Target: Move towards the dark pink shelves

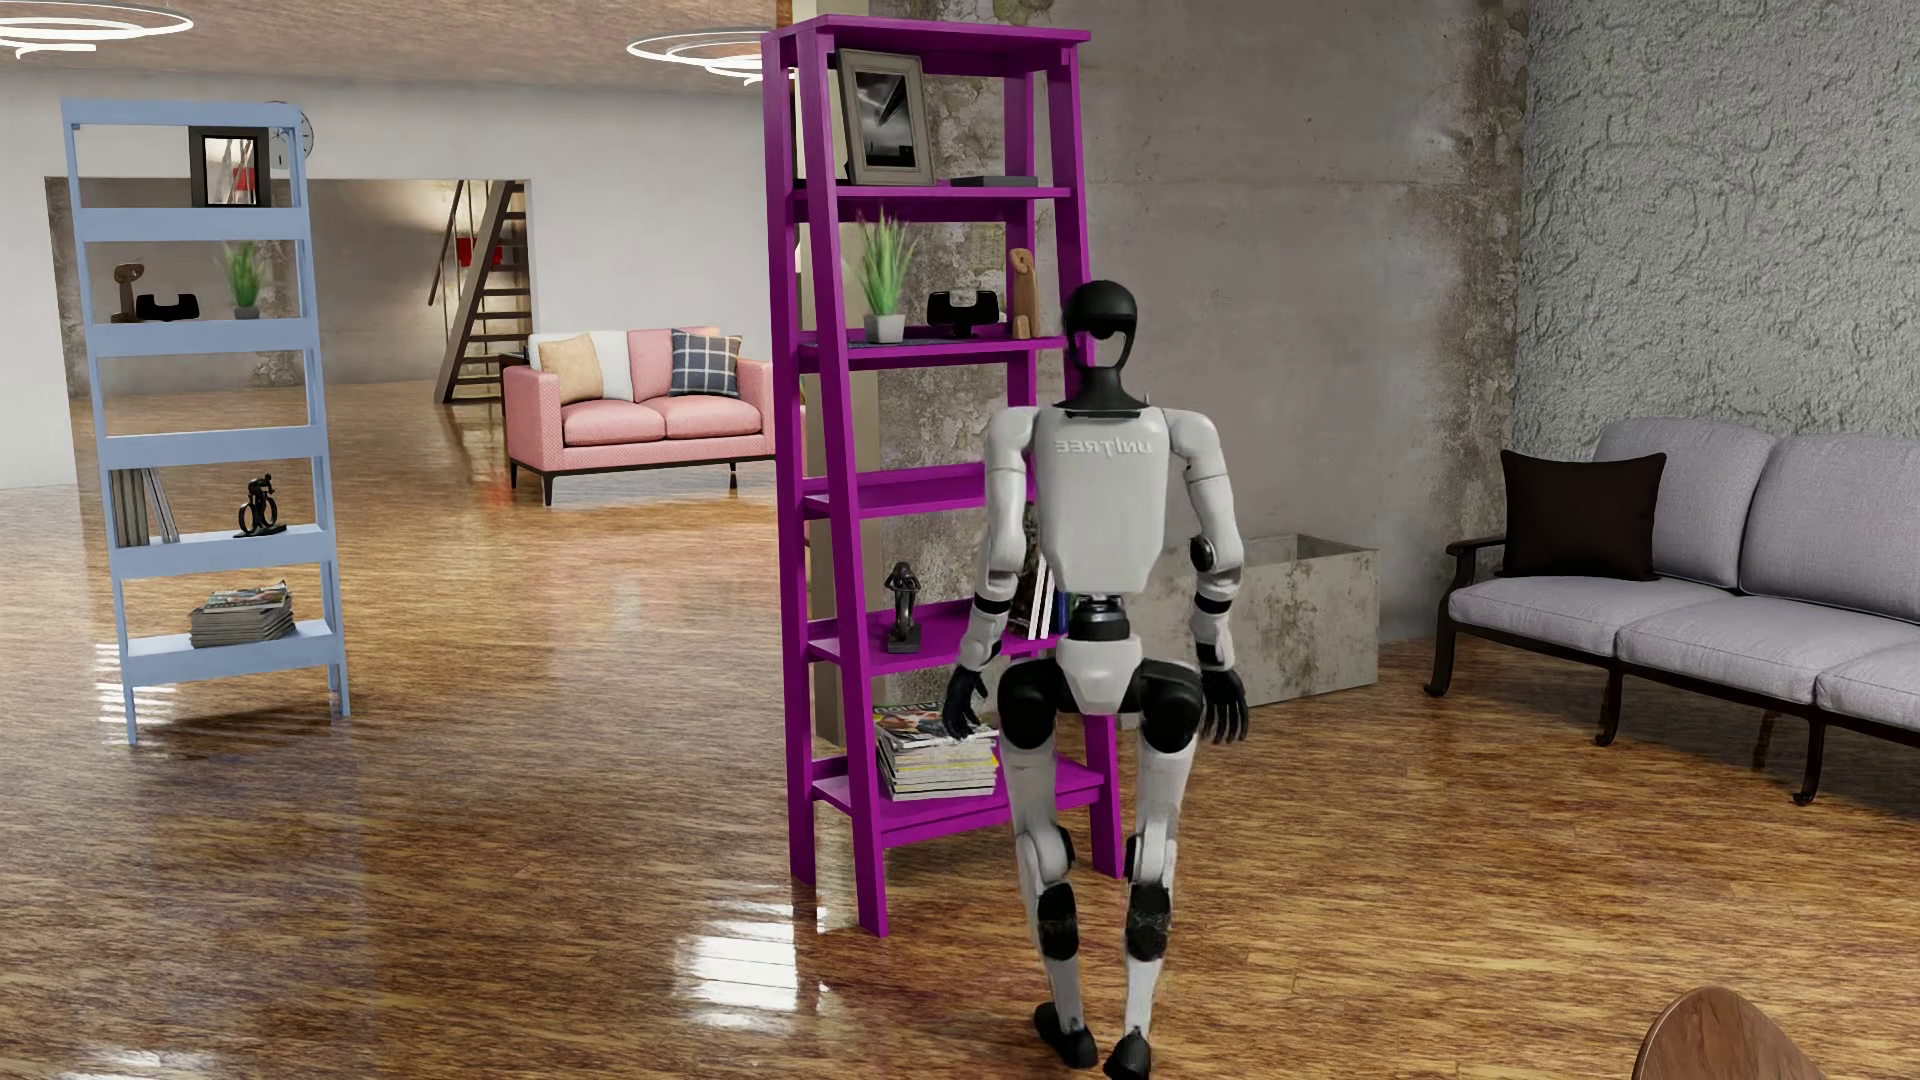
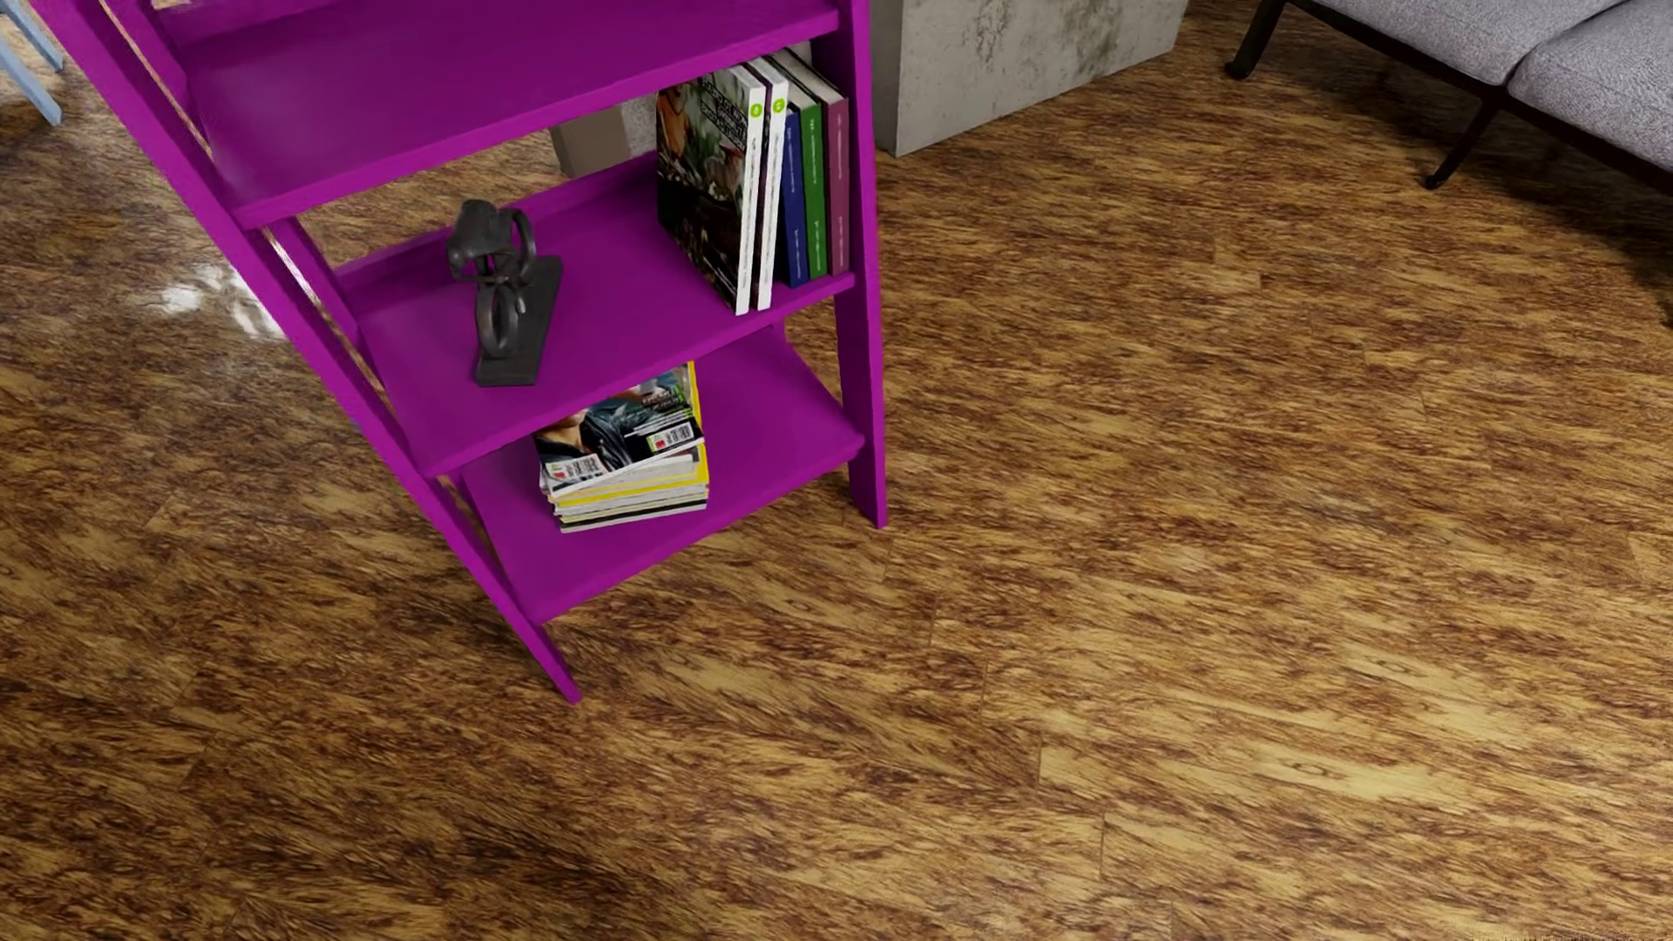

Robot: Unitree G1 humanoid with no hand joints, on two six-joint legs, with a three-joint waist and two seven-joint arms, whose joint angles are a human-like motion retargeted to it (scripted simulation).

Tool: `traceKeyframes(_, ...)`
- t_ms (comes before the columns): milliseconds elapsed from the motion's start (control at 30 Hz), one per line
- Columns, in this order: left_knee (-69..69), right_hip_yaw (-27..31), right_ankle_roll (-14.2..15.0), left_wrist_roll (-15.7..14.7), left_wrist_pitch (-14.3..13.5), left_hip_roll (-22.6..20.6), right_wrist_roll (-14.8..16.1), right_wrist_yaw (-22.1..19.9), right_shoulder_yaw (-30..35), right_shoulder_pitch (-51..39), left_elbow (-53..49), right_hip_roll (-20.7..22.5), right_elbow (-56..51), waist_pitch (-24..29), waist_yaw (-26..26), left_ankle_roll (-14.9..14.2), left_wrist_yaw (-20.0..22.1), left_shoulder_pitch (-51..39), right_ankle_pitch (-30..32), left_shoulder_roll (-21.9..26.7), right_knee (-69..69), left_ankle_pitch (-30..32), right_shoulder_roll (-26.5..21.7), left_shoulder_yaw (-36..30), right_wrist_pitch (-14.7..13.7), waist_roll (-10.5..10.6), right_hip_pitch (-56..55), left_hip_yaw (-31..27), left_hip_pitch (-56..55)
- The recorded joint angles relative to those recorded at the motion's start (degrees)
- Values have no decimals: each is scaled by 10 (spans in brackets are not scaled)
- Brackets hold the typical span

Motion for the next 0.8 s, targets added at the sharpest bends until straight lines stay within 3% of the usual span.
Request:
traceKeyframes(33,6,1,0,-3,-5,1,6,-12,-10,11,-9,-12,-1,3,4,-3,3,-6,-10,-2,54,-8,-5,0,3,-3,-32,5,3)
traceKeyframes(100,8,-14,6,-4,-9,0,19,-32,-26,28,-22,-90,4,7,1,-10,12,-20,-22,-2,100,-16,-3,0,6,-10,-79,2,11)
traceKeyframes(200,-1,-74,-106,-3,-23,-11,20,-9,-18,38,-32,-188,14,9,-23,-23,14,-27,-54,5,-4,-20,1,-9,7,-21,-96,-26,21)
traceKeyframes(267,-5,-21,-135,-1,-31,-16,20,-3,-19,43,-31,-158,7,9,-36,-34,9,-26,-62,10,-136,-23,4,-17,4,-25,-93,-49,27)
traceKeyframes(333,-10,81,-104,1,-24,-18,21,-13,-27,46,-26,-108,-1,7,-41,-45,5,-27,-34,11,-260,-25,14,-25,5,-26,-67,-74,32)
traceKeyframes(500,-9,-6,-131,-6,20,-8,2,-12,-15,22,12,-112,-1,5,-31,-81,15,-28,-39,6,-305,-21,39,-4,3,-20,-13,-146,34)
traceKeyframes(633,-5,-84,-149,-4,21,-6,-2,-27,-14,-12,31,-110,-8,4,-27,-111,-3,-8,-45,14,-340,-14,40,-7,-6,-9,22,-218,19)
traceKeyframes(800,3,-186,-162,-29,21,-22,-1,-22,2,-65,25,-126,10,2,-24,-159,2,2,-51,-1,-360,-2,10,27,-6,6,36,-286,-22)
